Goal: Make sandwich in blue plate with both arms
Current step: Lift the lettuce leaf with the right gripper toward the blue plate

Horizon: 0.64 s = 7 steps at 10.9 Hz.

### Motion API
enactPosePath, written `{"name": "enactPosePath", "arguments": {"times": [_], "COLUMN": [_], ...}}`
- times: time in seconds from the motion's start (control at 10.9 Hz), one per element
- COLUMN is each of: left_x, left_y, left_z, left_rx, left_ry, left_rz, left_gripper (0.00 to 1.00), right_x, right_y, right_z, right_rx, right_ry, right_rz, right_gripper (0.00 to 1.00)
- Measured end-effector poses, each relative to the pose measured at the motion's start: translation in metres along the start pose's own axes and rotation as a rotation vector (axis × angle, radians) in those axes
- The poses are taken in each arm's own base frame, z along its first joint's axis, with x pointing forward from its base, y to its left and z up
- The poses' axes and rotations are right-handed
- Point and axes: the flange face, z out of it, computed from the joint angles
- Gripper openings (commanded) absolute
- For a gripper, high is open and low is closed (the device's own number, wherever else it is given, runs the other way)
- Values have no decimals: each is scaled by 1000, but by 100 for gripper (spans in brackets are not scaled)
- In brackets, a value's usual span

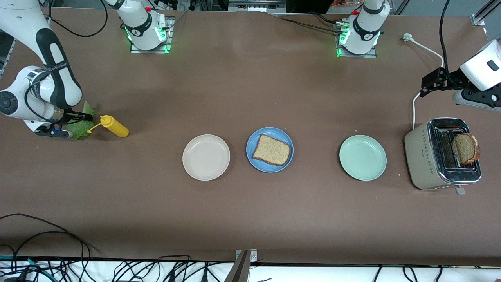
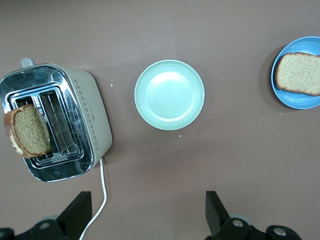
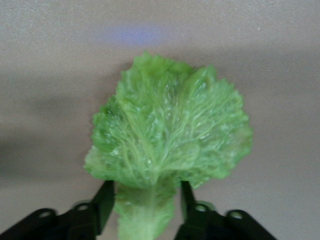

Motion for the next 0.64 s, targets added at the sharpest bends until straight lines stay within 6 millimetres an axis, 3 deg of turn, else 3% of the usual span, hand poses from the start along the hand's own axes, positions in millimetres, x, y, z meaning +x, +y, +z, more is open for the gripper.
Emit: {"name": "enactPosePath", "arguments": {"times": [0.46,0.64], "left_x": [0,0], "left_y": [0,1], "left_z": [-1,-1], "left_rx": [0,0], "left_ry": [1,1], "left_rz": [1,1], "left_gripper": [100,100], "right_x": [4,8], "right_y": [1,3], "right_z": [-11,-44], "right_rx": [0,26], "right_ry": [13,-32], "right_rz": [-21,-29], "right_gripper": [0,0]}}
